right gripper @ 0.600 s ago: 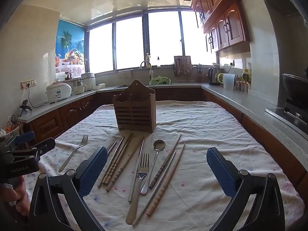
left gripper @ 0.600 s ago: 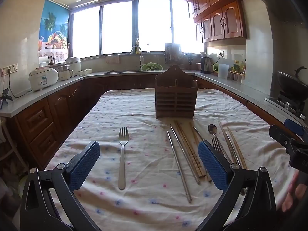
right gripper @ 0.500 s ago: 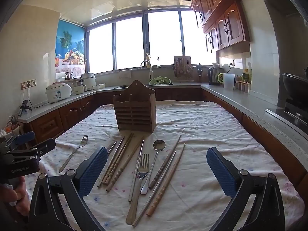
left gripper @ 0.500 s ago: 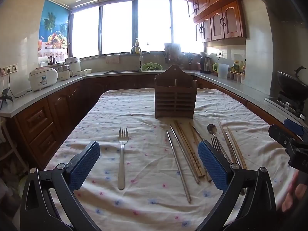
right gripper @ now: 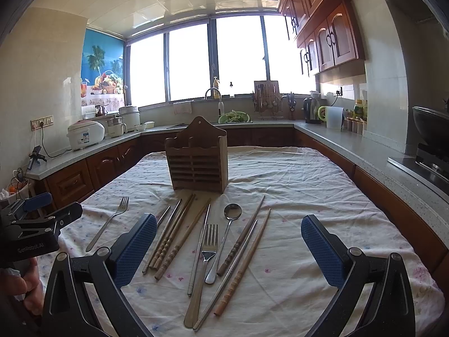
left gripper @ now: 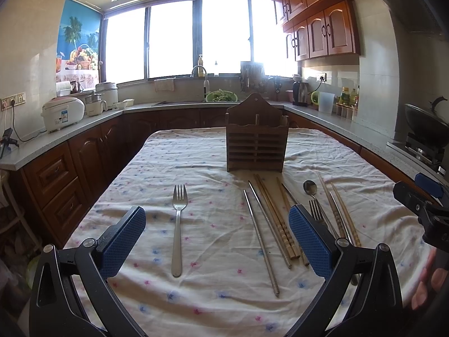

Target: Organize utensils

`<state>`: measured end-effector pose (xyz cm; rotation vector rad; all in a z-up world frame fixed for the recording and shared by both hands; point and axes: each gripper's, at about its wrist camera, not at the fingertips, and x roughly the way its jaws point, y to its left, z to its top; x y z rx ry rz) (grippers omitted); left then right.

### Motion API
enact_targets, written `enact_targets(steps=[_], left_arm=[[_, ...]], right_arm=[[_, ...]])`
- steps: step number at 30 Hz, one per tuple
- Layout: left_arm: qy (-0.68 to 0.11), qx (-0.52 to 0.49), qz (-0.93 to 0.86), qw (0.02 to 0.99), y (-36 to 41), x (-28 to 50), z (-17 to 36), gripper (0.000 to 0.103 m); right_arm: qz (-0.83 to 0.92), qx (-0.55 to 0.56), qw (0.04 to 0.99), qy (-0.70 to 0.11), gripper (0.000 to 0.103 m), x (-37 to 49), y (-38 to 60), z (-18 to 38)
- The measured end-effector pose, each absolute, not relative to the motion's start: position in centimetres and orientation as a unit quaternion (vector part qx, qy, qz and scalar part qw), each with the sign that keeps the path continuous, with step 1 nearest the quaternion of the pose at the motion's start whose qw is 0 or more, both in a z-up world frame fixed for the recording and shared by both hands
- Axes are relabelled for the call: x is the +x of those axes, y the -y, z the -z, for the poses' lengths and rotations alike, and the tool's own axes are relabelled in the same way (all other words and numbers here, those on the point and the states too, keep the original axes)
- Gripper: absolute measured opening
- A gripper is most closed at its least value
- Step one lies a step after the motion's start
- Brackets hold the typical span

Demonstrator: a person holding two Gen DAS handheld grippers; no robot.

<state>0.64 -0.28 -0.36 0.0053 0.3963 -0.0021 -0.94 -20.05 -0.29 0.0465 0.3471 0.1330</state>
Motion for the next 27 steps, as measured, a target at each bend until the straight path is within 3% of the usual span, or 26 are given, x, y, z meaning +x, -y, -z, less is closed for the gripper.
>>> enact_targets(steps=[17, 27], left_arm=[[-0.238, -0.019, 0.001, 0.971, -0.3, 2.2, 0.9, 0.103], [-0.281, -0.028, 0.008, 0.959, -1.0, 5.9, 1.2, 0.103]], right_arm=[[-0.065, 0.025, 0.981, -0.18, 0.103, -0.5, 20.1, 0.5], [-0.064, 0.046, 0.97, -0.23, 0.103, 2.9, 21.3, 0.4]])
